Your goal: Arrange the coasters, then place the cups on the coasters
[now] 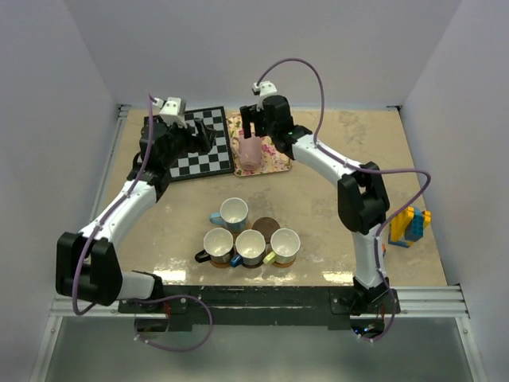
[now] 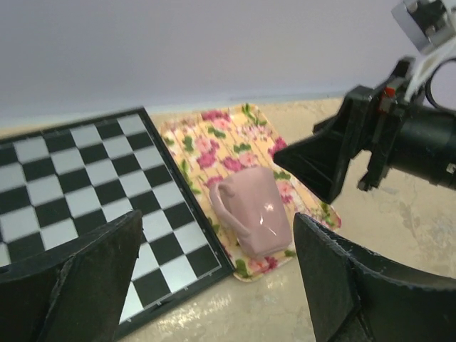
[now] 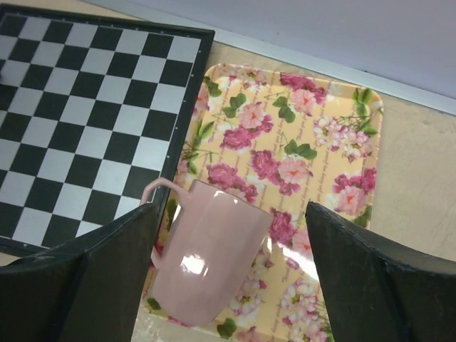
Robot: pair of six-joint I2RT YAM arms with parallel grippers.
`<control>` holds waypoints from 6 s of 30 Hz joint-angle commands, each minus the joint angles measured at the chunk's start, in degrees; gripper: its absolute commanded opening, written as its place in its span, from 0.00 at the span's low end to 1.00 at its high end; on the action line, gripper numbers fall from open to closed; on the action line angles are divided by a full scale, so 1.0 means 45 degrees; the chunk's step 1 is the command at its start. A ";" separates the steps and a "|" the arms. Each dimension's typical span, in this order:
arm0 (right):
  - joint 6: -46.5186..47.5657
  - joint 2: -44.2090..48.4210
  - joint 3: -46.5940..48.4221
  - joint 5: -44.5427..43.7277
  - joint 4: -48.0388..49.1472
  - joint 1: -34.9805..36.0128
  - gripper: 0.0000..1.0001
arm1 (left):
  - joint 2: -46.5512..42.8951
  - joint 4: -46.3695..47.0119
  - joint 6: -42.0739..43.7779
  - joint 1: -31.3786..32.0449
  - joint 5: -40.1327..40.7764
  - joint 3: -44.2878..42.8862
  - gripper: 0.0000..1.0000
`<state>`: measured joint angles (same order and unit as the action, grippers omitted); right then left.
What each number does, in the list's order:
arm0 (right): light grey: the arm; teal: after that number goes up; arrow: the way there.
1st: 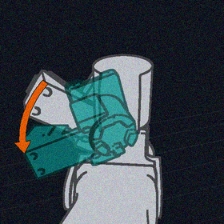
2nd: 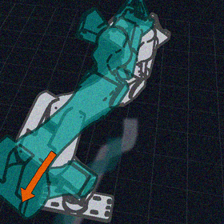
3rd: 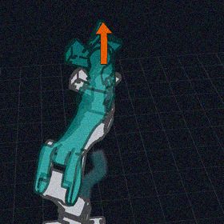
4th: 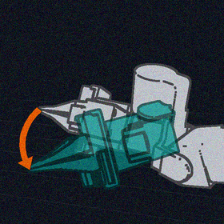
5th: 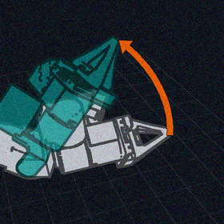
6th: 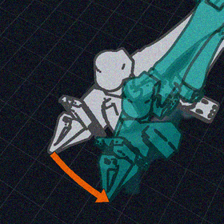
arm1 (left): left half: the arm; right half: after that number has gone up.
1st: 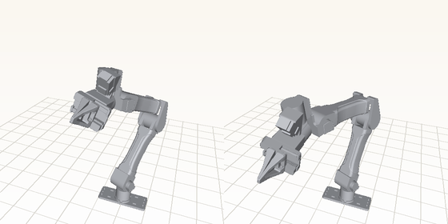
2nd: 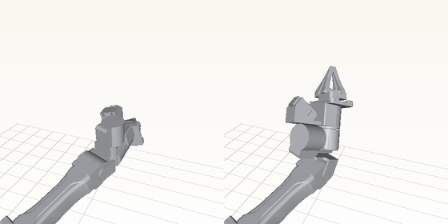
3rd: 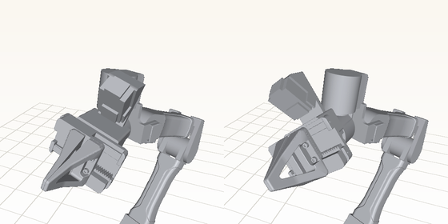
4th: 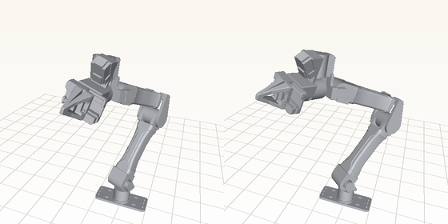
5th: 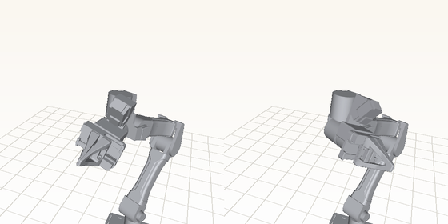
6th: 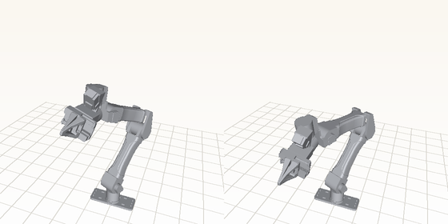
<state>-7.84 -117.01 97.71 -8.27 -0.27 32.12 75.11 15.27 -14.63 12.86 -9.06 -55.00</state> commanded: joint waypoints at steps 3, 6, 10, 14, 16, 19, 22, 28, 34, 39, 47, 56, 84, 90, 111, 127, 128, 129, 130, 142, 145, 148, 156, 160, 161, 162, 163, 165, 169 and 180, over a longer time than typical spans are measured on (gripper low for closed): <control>0.0122 -0.2002 0.2756 0.0822 -0.2594 -0.0048 0.90 | 0.2328 -0.0209 -0.1863 -0.0143 -0.2359 -0.1251 0.91; -0.1048 -0.2901 0.3635 0.0357 -0.3335 -0.0087 0.94 | 0.3520 -0.0424 -0.2255 -0.0163 -0.2596 -0.2033 0.89; -0.2338 -0.2866 0.3154 -0.0270 -0.3263 -0.0106 0.98 | 0.4673 0.0065 -0.2198 -0.0163 -0.2538 -0.2579 0.89; -0.3159 -0.2046 0.1414 -0.0601 -0.2206 -0.0126 0.99 | 0.6411 -0.0034 -0.2139 -0.0163 -0.2752 -0.3635 0.89; -0.3375 -0.1753 0.0828 -0.0721 -0.1797 -0.0106 0.98 | 0.7094 0.0025 -0.2139 -0.0163 -0.2888 -0.4025 0.88; -0.3746 -0.1790 0.0455 -0.0330 -0.1639 -0.0281 0.98 | 0.7974 0.0142 -0.2236 -0.0163 -0.3317 -0.4534 0.87; -0.4000 -0.1888 0.0202 -0.0232 -0.1503 -0.0340 0.98 | 0.8541 0.0590 -0.2470 -0.0144 -0.3825 -0.4827 0.87; -0.4060 -0.1849 -0.0540 -0.0057 -0.0702 -0.0341 0.97 | 0.9440 0.0631 -0.2412 -0.0085 -0.4726 -0.5511 0.85; -0.3845 -0.1284 -0.1517 0.0003 0.0389 -0.0341 0.97 | 1.0807 -0.0345 -0.2392 -0.0066 -0.4978 -0.6975 0.78; -0.3708 -0.0912 -0.1967 -0.0017 0.0880 -0.0341 0.97 | 1.1725 -0.0951 -0.2763 -0.0065 -0.5972 -0.7952 0.67; -0.3259 -0.0405 -0.2045 -0.0231 0.0940 -0.0360 0.99 | 1.2078 -0.0483 -0.3369 -0.0085 -0.7283 -0.8285 0.21; -0.3511 0.2190 -0.2241 -0.0135 0.0452 -0.0769 0.98 | 1.0675 0.3142 -0.3564 -0.0124 -0.8318 -0.7135 0.00; -0.4567 0.6216 -0.3960 0.9457 -0.1930 -0.3602 0.74 | 0.2940 0.9540 0.0944 -0.0085 -0.9218 -0.0553 0.00; -0.4685 0.6822 -0.3940 0.9279 -0.1990 -0.3700 0.74 | 0.2020 0.8366 0.1982 -0.0027 -0.9178 -0.0219 0.00; -0.2478 0.5436 -0.3491 1.2033 -0.3514 -0.2900 0.54 | 0.0809 0.6647 0.4267 0.1985 -0.8358 0.0055 0.00; -0.3220 0.6899 -0.3570 0.9989 -0.2283 -0.2899 0.00 | 0.0751 0.6417 0.3369 0.2044 -0.6857 0.0348 0.82; -0.3084 0.7075 -0.3453 0.9287 -0.2418 -0.2919 0.00 | 0.0595 0.5832 0.3466 0.2025 -0.6564 0.0329 0.83; -0.2909 0.7231 -0.3317 0.8564 -0.2690 -0.2919 0.00 | 0.0458 0.5207 0.3544 0.1986 -0.6174 0.0232 0.84; -0.2694 0.7349 -0.3122 0.7900 -0.3003 -0.2919 0.00 | 0.0302 0.4408 0.3641 0.1927 -0.5861 0.0115 0.84; -0.1558 0.8365 -0.4192 0.1878 -0.5798 -0.2003 0.00 | -0.0871 0.1805 0.1436 -0.0826 -0.3460 0.0290 0.86; -0.1891 0.8347 -0.4662 0.1449 -0.6091 -0.1514 0.00 | -0.0852 0.1453 0.1416 -0.0983 -0.2386 0.0212 0.86; -0.2144 0.8288 -0.4994 0.1369 -0.6306 -0.1064 0.00 | -0.0871 0.1042 0.1630 -0.1022 -0.1582 0.0114 0.86; -0.2555 0.7683 -0.5229 0.1331 -0.6775 0.0244 0.00 | -0.0755 0.0592 0.1748 -0.1022 -0.1249 -0.0140 0.86; -0.2653 0.7545 -0.5502 0.1038 -0.7087 0.0694 0.00 | -0.0734 0.0533 0.1748 -0.1022 -0.1229 -0.0140 0.86; -0.2692 0.7603 -0.5580 0.0999 -0.7146 0.0695 0.00 | -0.0696 0.0533 0.1748 -0.1022 -0.1229 -0.0160 0.86; -0.2692 0.7681 -0.5639 0.0921 -0.7185 0.0714 0.00 | -0.0695 0.0514 0.1748 -0.1022 -0.1229 -0.0160 0.86; -0.2692 0.7740 -0.5678 0.0843 -0.7224 0.0714 0.00 | -0.0695 0.0514 0.1729 -0.1022 -0.1229 -0.0179 0.86; -0.2615 0.7857 -0.5718 0.0803 -0.7361 0.0695 0.00 | -0.0715 0.0494 0.1748 -0.1022 -0.1229 -0.0179 0.86; -0.1913 0.7917 -0.5834 0.0920 -0.7537 0.0714 0.00 | -0.0695 0.0514 0.1748 -0.1022 -0.1326 -0.0160 0.86; -0.0506 0.7545 -0.6225 0.1799 -0.7303 0.0714 0.00 | -0.0500 0.0533 0.1826 -0.1022 -0.1697 -0.0179 0.86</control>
<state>-12.69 -84.14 69.12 -1.89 -36.80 35.40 72.53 16.64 -6.48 8.67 -15.51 -53.25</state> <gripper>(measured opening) 0.092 0.862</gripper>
